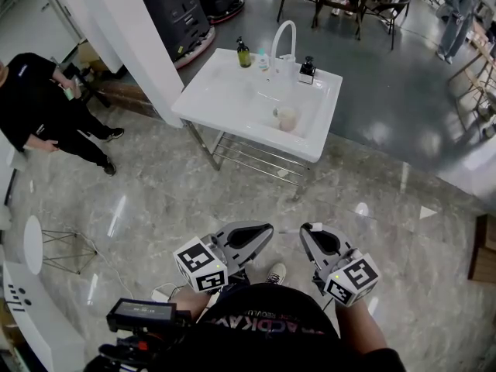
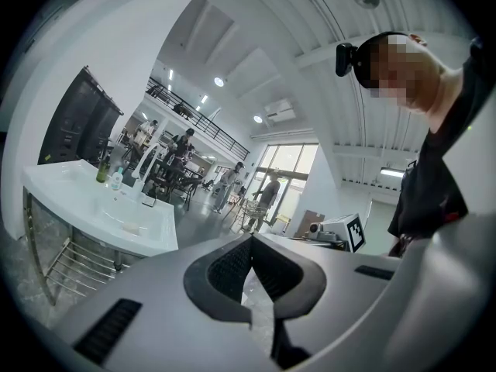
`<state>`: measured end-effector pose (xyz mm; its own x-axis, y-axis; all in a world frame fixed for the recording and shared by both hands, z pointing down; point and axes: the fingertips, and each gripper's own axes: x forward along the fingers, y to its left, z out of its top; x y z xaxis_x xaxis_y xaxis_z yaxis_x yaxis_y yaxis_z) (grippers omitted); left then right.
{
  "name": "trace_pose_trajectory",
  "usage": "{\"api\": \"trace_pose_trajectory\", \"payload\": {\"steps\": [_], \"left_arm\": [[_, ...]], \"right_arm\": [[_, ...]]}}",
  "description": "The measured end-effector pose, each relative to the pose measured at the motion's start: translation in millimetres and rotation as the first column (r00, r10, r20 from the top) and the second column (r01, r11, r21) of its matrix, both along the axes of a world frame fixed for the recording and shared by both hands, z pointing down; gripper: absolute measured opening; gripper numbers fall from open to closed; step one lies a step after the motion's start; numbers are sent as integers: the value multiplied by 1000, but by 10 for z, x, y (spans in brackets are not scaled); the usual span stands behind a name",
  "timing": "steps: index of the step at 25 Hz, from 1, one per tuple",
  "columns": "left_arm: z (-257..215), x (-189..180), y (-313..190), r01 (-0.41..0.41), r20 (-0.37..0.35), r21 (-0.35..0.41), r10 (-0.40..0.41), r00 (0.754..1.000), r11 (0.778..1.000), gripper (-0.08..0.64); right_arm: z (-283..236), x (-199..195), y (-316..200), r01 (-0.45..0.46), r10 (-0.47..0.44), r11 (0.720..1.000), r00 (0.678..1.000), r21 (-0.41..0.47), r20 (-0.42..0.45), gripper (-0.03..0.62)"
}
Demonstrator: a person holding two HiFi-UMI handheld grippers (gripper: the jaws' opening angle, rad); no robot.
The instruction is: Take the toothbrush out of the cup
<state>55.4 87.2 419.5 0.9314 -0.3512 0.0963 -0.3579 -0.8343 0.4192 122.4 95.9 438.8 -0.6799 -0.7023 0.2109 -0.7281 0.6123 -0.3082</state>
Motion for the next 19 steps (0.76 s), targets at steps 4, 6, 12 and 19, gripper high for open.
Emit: {"api": "trace_pose_trajectory", "payload": {"steps": [4,6,12,19], "left_arm": [[-15,19,0,-5,31,37,4,1000,999,7],[-14,31,-2,-6,30,35,5,1000,999,8],[-13,25,13,-10,29,42,9,1000,999,8],[-19,25,40,4,21,29,-5,1000,1000,8]], "right_arm": [[-14,24,-14,-7,7,1000,1000,2,1,27],[-12,37,-24,-12,12,1000,1000,3,1,28],[-25,24,-3,-10,10,1000,1000,5,18,28],[-23,56,6,-17,17,1000,1000,6,-2,26]]}}
